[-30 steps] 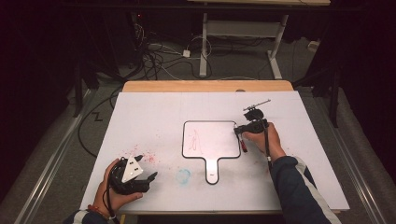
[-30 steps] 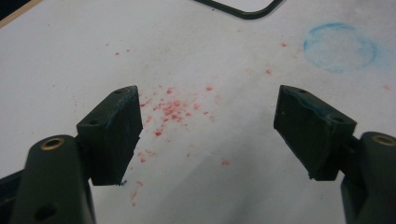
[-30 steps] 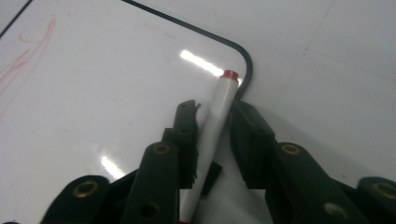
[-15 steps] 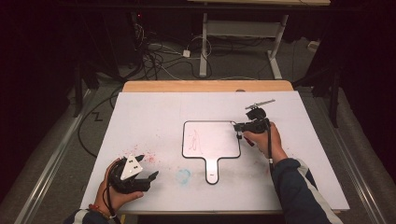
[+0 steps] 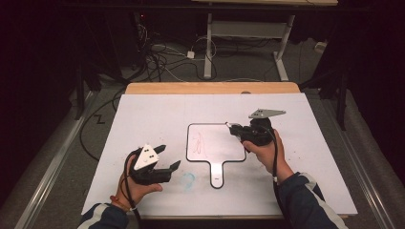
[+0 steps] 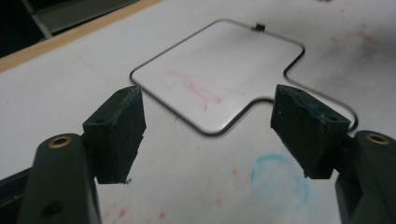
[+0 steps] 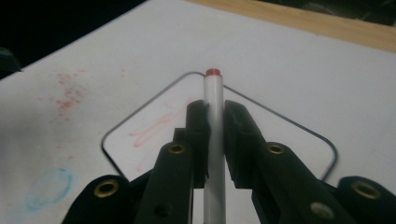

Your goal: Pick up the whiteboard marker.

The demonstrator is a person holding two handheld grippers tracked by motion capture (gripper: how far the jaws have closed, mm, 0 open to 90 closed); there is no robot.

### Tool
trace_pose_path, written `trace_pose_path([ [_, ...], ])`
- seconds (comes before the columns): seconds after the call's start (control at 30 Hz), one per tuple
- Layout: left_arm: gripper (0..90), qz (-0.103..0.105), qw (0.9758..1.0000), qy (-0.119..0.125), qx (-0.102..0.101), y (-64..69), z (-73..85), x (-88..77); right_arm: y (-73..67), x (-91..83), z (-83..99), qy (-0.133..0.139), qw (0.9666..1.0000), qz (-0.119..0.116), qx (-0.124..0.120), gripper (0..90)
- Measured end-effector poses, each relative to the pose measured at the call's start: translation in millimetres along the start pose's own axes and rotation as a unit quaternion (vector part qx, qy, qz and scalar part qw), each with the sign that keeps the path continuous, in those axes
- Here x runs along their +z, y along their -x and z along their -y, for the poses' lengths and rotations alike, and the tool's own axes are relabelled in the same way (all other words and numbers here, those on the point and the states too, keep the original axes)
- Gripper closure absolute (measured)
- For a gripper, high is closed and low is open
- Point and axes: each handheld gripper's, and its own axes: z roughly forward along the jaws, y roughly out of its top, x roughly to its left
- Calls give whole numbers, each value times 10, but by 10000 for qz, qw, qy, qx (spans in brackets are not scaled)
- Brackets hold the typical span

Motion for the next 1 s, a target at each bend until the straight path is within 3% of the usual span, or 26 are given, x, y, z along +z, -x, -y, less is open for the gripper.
trace_pose_path([
  [0.13, 252, 223, 9995, 182, -117, 93, -137, 133, -187, -8, 51, 300, 9992, -156, -213, 815],
  [0.2, 252, 488, 9981, 278, -271, 190, -250, 294, -272, -5, 72, 414, 9986, -226, -243, 815],
  [0.3, 252, 549, 9976, 305, -284, 264, -306, 405, -371, 3, 92, 616, 9974, -287, -246, 815],
  [0.33, 253, 677, 9964, 305, -416, 311, -343, 514, -404, 5, 95, 675, 9969, -304, -279, 815],
  [0.5, 269, 711, 9957, 192, -567, 412, -372, 741, -523, 11, 112, 933, 9945, -353, -323, 815],
  [0.67, 293, 862, 9926, 269, -812, 445, -384, 845, -579, 21, 134, 1062, 9931, -389, -302, 815],
  [0.73, 319, 1035, 9895, 326, -951, 430, -385, 862, -603, 29, 141, 1077, 9927, -418, -346, 815],
  [0.9, 351, 1138, 9877, 373, -1008, 443, -400, 880, -656, 55, 165, 1134, 9915, -414, -485, 814],
  [1.0, 370, 1139, 9877, 363, -1004, 464, -405, 903, -680, 71, 181, 1141, 9912, -419, -522, 815],
])
